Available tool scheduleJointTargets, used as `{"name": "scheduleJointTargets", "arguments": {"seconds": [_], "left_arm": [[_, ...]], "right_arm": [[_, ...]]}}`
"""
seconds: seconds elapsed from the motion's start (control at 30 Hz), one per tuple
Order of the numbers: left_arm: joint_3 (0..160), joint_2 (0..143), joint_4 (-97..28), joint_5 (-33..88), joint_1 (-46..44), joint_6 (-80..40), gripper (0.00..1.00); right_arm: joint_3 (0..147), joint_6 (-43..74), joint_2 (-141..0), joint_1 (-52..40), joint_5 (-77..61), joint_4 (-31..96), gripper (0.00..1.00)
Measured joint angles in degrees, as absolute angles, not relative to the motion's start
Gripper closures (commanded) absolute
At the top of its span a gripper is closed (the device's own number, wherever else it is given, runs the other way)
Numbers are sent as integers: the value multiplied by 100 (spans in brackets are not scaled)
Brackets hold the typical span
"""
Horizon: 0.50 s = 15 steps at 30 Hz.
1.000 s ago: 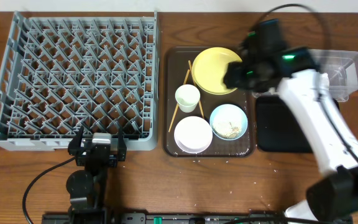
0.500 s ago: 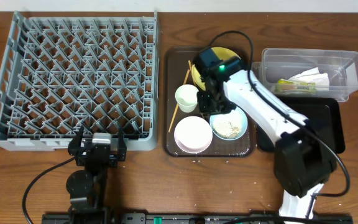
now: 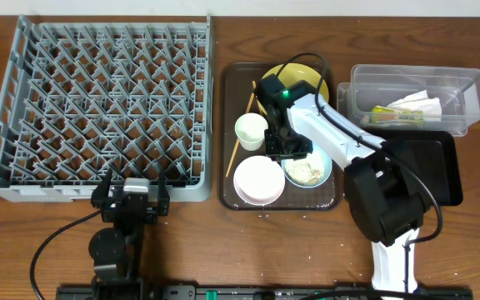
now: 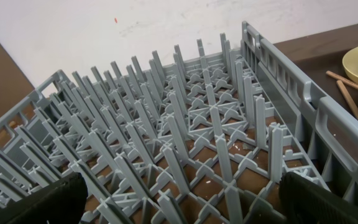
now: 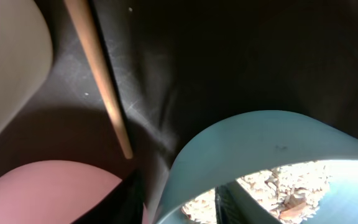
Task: Sort waste into correct bins and load items into the dishwasher
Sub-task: 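Reach right gripper to the light-blue bowl and grasp its rim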
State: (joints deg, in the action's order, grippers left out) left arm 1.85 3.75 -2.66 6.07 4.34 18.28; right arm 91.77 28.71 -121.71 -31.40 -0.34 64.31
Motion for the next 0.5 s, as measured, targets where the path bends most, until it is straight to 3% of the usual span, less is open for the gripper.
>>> {"name": "scheduleJointTargets", "arguments": {"seconds": [0.33,0.5], "left_arm": [[185,375,-266,607,434,1828,1],[185,375,-266,607,434,1828,1]], "right_arm": [[9015,2965,-12171,-3155,-14,6560,99],[8949,2969,-12171,-3159,67,6619,99]]}}
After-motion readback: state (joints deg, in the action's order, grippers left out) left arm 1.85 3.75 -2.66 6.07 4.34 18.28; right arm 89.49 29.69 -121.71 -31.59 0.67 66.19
